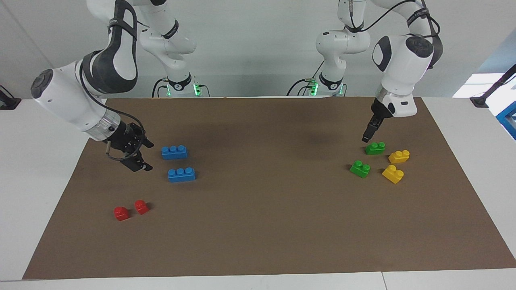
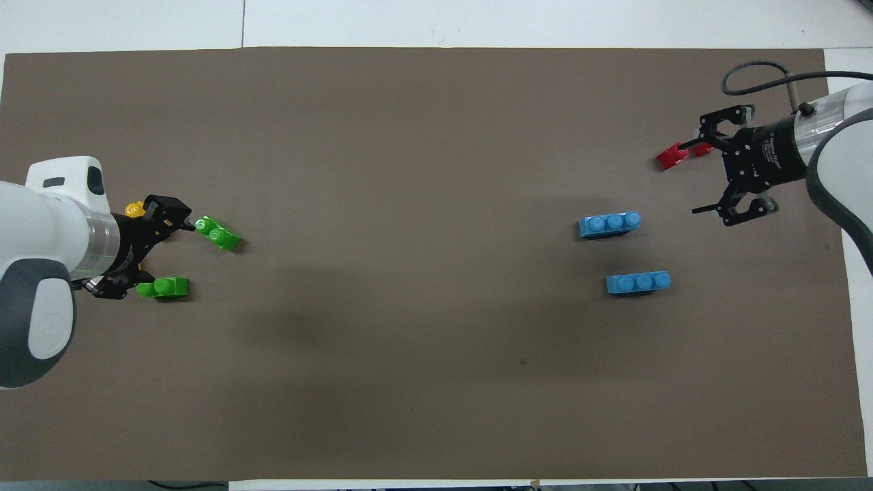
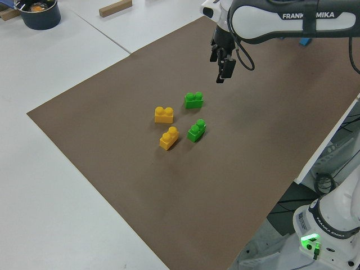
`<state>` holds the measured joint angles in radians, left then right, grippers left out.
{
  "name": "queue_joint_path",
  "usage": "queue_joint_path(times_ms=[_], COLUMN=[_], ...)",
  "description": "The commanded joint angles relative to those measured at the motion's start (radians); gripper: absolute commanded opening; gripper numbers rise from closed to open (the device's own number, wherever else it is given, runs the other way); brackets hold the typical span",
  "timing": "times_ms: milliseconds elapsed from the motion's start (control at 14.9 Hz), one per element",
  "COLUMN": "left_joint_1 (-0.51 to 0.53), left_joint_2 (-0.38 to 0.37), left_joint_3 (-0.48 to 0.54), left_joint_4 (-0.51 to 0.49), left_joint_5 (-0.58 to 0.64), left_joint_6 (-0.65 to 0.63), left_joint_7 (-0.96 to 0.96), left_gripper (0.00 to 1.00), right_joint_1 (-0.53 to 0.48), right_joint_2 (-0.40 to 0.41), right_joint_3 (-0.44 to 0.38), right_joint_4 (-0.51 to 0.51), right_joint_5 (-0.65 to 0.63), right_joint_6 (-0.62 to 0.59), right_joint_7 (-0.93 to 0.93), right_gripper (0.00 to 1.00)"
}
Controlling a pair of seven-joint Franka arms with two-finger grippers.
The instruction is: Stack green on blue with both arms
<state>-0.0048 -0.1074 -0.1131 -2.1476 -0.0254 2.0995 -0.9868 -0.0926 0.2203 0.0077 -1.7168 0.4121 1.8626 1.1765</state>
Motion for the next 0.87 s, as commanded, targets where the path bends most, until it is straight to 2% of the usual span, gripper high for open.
queue_joint_path(times_ms=[0,134,268,468,803], left_joint_1=[-0.021,-0.018,-0.020,-0.008,0.002], left_joint_2=[0.083,0.101,0.141,0.163,0.198], left_joint_3=[0.013,0.015,0.016,0.016,0.021], left_joint_4=[-0.023,-0.052,-0.049,-0.051,-0.055], left_joint_5=[-0.010,-0.010,-0.001,0.001,0.002], left_joint_6=[0.114,0.172,0.186,0.224,0.277], left_joint_7=[-0.072,-0.070,-0.070,-0.069,-0.072], left_gripper=[1.00,1.00,1.00,1.00,1.00], right_joint_1=[0.019,0.021,0.014,0.017,0.011], right_joint_2=[0.010,0.004,0.001,-0.005,0.004], right_joint_3=[0.003,0.005,0.003,0.005,0.005], right_joint_4=[-0.038,-0.076,-0.116,-0.176,-0.185], right_joint_5=[0.025,0.027,0.063,0.074,0.082], right_joint_6=[0.013,0.020,0.029,0.061,0.085], right_joint_7=[0.022,0.022,0.014,-0.014,-0.043], right_gripper=[0.98,0.98,0.98,0.98,0.98])
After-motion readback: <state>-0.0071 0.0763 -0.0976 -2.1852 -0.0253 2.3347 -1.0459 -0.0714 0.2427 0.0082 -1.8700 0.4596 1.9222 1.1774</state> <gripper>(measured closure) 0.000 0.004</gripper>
